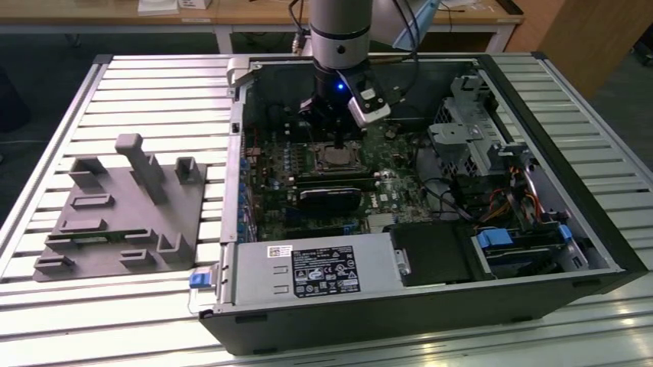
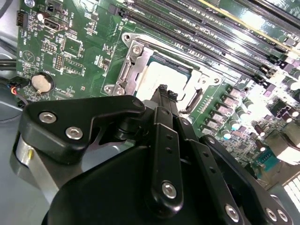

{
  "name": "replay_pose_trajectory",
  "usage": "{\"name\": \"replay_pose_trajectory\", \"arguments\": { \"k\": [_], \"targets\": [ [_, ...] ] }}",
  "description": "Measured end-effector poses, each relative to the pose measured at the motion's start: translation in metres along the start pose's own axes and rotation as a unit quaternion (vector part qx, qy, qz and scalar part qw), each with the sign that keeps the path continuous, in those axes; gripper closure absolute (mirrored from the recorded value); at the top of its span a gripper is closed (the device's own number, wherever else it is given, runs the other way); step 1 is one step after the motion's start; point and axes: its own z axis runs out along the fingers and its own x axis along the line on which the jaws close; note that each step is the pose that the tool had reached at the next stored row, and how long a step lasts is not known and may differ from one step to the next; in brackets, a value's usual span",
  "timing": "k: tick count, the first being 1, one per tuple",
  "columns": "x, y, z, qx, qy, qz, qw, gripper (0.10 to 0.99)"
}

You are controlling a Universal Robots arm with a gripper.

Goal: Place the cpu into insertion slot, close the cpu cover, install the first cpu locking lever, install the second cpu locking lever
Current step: 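Install the first cpu locking lever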

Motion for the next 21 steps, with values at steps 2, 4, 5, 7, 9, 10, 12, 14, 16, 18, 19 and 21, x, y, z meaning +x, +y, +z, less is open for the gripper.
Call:
{"name": "replay_pose_trajectory", "arguments": {
  "k": [2,4,5,7,9,10,12,14,16,18,19,21],
  "targets": [
    [-0.0003,0.0002,-0.0042,0.0000,0.0000,0.000,1.0000,0.980],
    [-0.0006,0.0004,-0.0082,0.0000,0.0000,0.000,1.0000,0.980],
    [-0.0007,0.0005,-0.0101,0.0000,0.0000,0.000,1.0000,0.980],
    [-0.0010,0.0007,-0.0141,0.0000,0.0000,0.000,1.0000,0.980],
    [-0.0013,0.0009,-0.0180,0.0000,0.0000,0.000,1.0000,0.980],
    [-0.0014,0.0010,-0.0201,0.0000,0.0000,0.000,1.0000,0.980],
    [-0.0016,0.0011,-0.0221,0.0000,0.0000,0.000,1.0000,0.980],
    [-0.0016,0.0011,-0.0220,-0.0001,0.0000,0.000,1.0000,0.980],
    [-0.0016,0.0011,-0.0220,-0.0001,0.0000,0.000,1.0000,0.980],
    [-0.0016,0.0011,-0.0221,0.0000,0.0000,0.000,1.0000,0.980],
    [-0.0016,0.0011,-0.0221,0.0000,0.0000,0.000,1.0000,0.980],
    [0.0000,0.0009,-0.0223,0.0000,0.0000,0.000,1.0000,0.980]
  ]
}}
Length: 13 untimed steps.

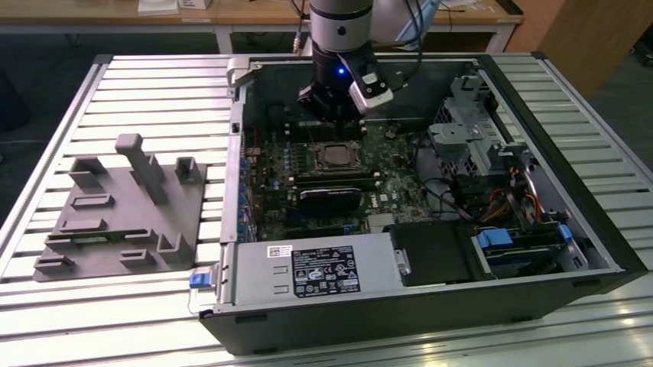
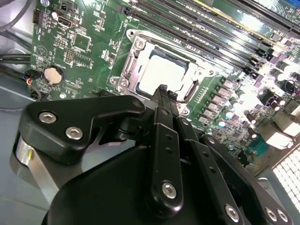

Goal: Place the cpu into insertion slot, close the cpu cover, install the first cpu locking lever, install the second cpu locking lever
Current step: 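Install the first cpu locking lever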

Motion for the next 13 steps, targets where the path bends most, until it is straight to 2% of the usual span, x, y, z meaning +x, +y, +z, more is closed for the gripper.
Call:
{"name": "replay_pose_trajectory", "arguments": {
  "k": [13],
  "targets": [
    [0.0328,-0.0038,-0.0025,-0.0008,0.0000,0.000,1.0000,0.980]
  ]
}}
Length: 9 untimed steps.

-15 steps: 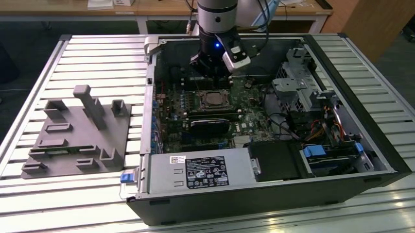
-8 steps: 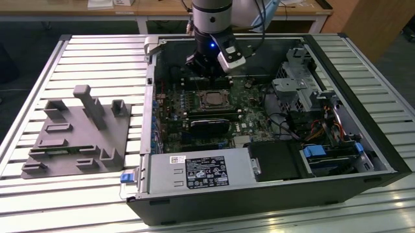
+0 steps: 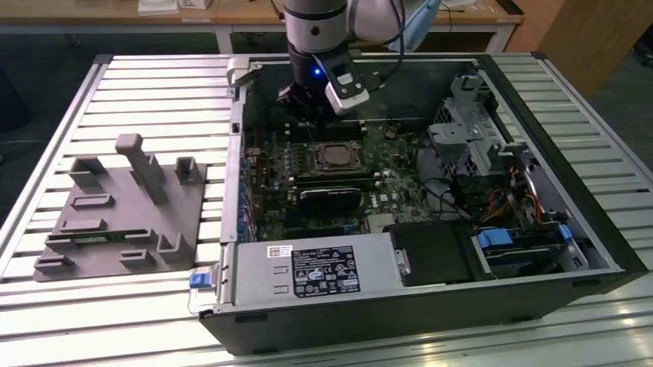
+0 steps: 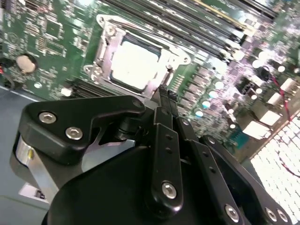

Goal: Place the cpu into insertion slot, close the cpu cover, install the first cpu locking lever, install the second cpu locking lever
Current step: 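Install the first cpu locking lever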

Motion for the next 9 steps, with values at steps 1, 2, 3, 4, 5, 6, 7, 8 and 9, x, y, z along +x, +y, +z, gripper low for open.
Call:
{"name": "replay_pose_trajectory", "arguments": {
  "k": [1,2,3,4,5,6,7,8,9],
  "targets": [
    [0.0025,-0.0003,-0.0002,0.0000,0.0000,0.000,1.0000,0.980],
    [0.0052,-0.0006,-0.0004,0.0000,0.0000,0.000,1.0000,0.980],
    [0.0080,-0.0009,-0.0006,-0.0001,0.0000,0.000,1.0000,0.980],
    [0.0107,-0.0013,-0.0008,-0.0001,0.0000,0.000,1.0000,0.980],
    [0.0134,-0.0016,-0.0010,-0.0002,-0.0001,0.000,1.0000,0.980],
    [0.0162,-0.0019,-0.0012,-0.0002,0.0000,0.000,1.0000,0.980],
    [0.0186,-0.0022,-0.0013,-0.0003,0.0000,0.000,1.0000,0.980],
    [0.0208,-0.0025,-0.0015,-0.0004,0.0000,0.000,1.0000,0.980],
    [0.0226,-0.0027,-0.0016,-0.0008,0.0001,0.000,1.0000,0.980]
  ]
}}
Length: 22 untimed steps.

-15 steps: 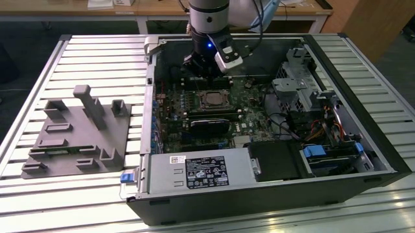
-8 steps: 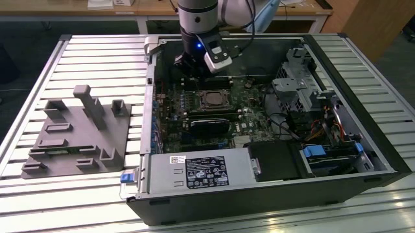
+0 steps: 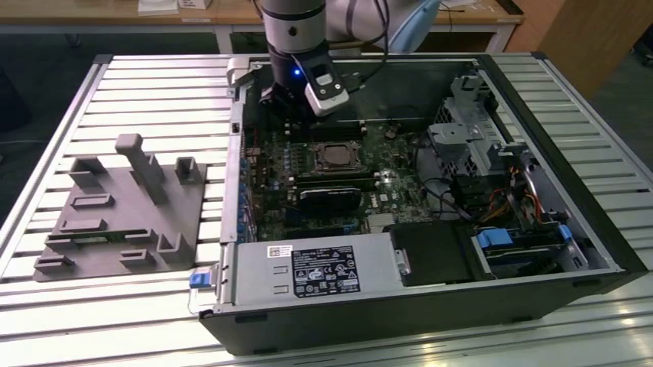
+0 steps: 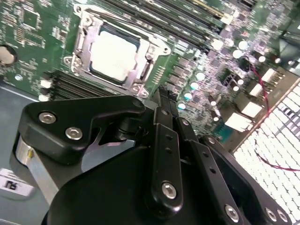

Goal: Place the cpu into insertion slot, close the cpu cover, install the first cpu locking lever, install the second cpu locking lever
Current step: 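Install the first cpu locking lever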

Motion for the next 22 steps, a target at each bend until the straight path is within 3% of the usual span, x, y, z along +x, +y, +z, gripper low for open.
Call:
{"name": "replay_pose_trajectory", "arguments": {
  "k": [3,6,11,17,22],
  "targets": [
    [0.0033,-0.0006,-0.0001,-0.0060,0.0007,0.001,1.0000,0.980],
    [0.0057,-0.0014,0.0000,-0.0171,0.0020,0.001,0.9999,0.980],
    [0.0095,-0.0031,0.0005,-0.0453,0.0053,0.002,0.9990,0.980],
    [0.0133,-0.0052,0.0013,-0.0816,0.0096,0.002,0.9966,0.980],
    [0.0154,-0.0067,0.0022,-0.1053,0.0125,0.002,0.9944,0.980]
  ]
}}
